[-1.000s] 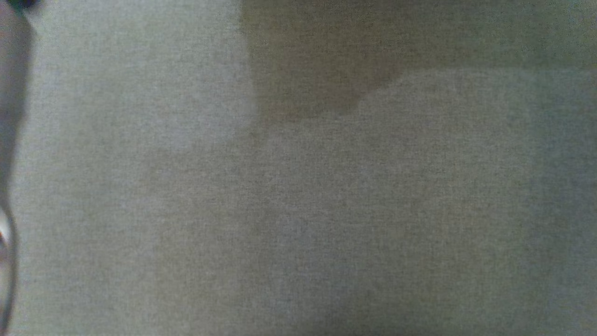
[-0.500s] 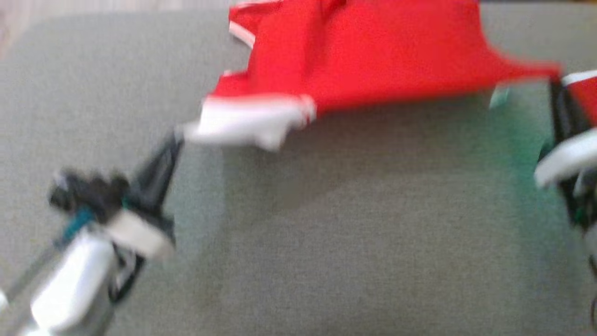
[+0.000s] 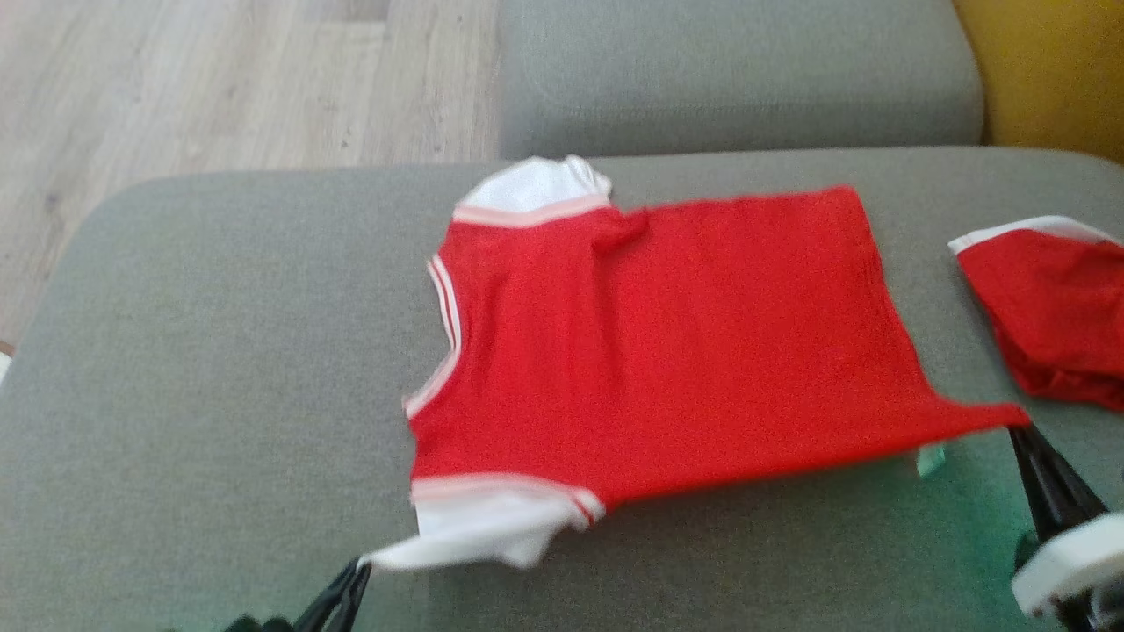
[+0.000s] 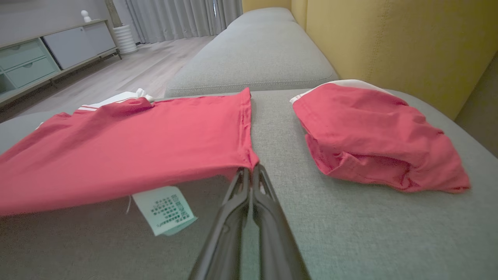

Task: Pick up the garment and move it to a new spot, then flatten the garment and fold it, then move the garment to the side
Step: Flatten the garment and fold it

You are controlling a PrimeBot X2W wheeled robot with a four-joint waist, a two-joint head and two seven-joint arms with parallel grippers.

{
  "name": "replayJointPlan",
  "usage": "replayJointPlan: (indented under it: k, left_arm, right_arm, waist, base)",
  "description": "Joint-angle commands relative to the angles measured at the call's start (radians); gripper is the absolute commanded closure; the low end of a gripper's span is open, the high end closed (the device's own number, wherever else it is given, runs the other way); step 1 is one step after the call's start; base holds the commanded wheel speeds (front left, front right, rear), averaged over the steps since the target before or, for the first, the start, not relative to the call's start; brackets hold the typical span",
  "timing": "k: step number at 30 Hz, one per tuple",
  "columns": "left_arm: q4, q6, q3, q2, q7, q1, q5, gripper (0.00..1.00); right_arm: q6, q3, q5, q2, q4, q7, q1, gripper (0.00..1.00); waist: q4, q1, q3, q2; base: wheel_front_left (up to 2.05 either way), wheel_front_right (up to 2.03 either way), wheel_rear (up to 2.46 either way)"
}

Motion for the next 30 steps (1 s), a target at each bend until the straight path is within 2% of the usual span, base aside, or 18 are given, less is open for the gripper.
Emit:
replayJointPlan:
  k: [1,7,14,20,30]
  left_arm:
    - [-0.031,0.017,0.044,0.049,-0.004,-0.016,-0.010,1.00]
    - [-0.109,0.043,0.047,0.072,0.023,0.017,-0.020,1.00]
    - [-0.089,0.014,0.039,0.046,0.064,-0.081,-0.019,1.00]
    - [-0.014,-0.044,0.014,-0.004,0.081,-0.234,0.012,1.00]
    - [0.120,-0.112,-0.001,-0.078,0.069,-0.465,0.054,1.00]
  right_arm:
    - [0.007,-0.032,-0.017,-0.033,-0.055,0.011,0.024,1.00]
    - [0.007,-0.159,-0.085,0.010,-0.218,0.112,0.149,1.00]
    - [0.007,-0.227,-0.139,0.077,-0.316,0.243,0.168,1.00]
    - [0.007,-0.251,-0.168,0.089,-0.309,0.292,0.115,1.00]
    - [0.007,-0.243,-0.191,0.095,-0.216,0.273,-0.061,1.00]
  waist:
    - [0.004,0.0003,-0.015,-0.0001]
    - [0.010,0.0003,-0.026,-0.0001]
    - [0.024,0.0003,-0.015,-0.0001]
    - [0.041,0.0003,0.049,-0.0001]
    - [0.044,0.0003,0.145,-0.0001]
  base:
    - [0.00,0.00,0.00]
    - [0.00,0.00,0.00]
    - [0.00,0.00,0.00]
    - [0.00,0.00,0.00]
    - [0.00,0.00,0.00]
